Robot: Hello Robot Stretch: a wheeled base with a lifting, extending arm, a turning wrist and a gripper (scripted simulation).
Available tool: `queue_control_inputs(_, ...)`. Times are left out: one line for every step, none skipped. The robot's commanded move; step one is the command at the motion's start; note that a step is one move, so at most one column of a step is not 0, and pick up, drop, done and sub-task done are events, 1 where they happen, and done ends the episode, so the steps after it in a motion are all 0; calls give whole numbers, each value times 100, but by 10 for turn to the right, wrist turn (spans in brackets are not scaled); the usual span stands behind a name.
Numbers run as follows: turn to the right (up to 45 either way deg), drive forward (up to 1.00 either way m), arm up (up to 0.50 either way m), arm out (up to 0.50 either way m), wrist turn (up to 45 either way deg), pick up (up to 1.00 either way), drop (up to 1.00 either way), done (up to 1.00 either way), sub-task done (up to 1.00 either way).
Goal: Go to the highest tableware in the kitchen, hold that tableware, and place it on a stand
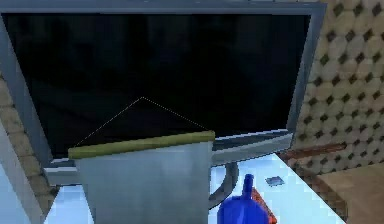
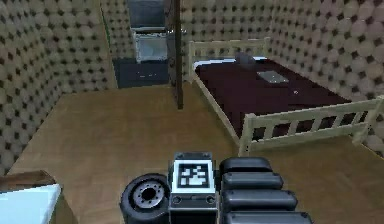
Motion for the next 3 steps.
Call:
queue_control_inputs(-450,0,0,0,0,0,0,0,0)
queue_control_inputs(-450,0,0,0,0,0,0,0,0)
queue_control_inputs(-30,0,0,0,0,0,0,0,0)
